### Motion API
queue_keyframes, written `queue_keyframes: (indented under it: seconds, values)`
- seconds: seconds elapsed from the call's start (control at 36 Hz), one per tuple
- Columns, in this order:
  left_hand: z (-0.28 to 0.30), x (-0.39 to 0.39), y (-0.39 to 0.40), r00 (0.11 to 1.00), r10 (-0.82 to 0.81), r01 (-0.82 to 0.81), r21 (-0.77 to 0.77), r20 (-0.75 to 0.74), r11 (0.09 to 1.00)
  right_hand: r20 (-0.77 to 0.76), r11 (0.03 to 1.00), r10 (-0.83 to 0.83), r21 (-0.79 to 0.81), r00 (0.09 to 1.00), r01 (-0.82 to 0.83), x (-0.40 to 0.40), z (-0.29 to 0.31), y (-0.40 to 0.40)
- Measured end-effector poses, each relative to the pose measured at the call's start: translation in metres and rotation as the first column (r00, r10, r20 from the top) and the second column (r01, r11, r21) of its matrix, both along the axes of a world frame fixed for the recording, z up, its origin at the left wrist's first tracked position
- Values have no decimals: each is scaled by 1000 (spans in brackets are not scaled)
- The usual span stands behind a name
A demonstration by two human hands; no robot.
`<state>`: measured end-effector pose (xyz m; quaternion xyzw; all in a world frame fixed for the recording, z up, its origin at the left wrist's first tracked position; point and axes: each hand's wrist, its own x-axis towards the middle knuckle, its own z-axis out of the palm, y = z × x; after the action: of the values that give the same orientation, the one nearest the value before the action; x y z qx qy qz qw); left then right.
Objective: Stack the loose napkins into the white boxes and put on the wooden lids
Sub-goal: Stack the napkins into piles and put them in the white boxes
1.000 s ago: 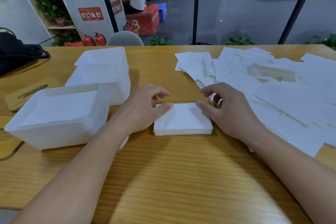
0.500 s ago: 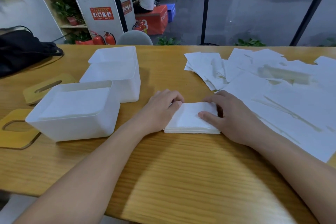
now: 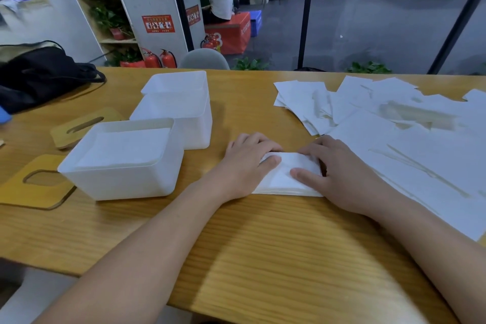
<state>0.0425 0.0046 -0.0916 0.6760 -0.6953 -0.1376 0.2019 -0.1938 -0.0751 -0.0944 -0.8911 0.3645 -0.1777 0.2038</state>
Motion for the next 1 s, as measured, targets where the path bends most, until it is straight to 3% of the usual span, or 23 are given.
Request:
queue_keyframes:
  seconds: [0.08,0.25,0.42,0.56,0.64,0.72,0.83,0.89,1.0]
  values:
    - [-1,0,1,1000,2,-2,-8,-15,1000,-15,1000,-4,-6,1000,4,0,2,3]
    - [-3,4,3,981,57,-68,-57,-183,996,-39,1000,-17,-5,999,17,1,6,10]
    - [2,3,28,990,141,-141,-7,25,990,-176,998,-61,-34,982,56,2,16,16]
    - [4,-4,42,987,158,-159,-26,-43,987,-252,996,-72,33,965,83,7,34,22]
    - [11,-7,51,967,148,-151,2,-208,989,-108,986,-44,154,993,60,5,43,35]
    - [17,-8,60,890,167,-177,16,-425,984,146,966,-115,246,983,76,7,41,48]
    - [17,-11,70,602,140,-250,-19,-786,968,414,863,-324,499,851,86,11,33,69]
    - [17,-14,75,558,115,-284,-58,-822,957,503,841,-367,540,783,47,14,32,77]
    - [22,-25,87,559,89,-320,-116,-824,940,634,794,-412,603,655,-85,15,35,89]
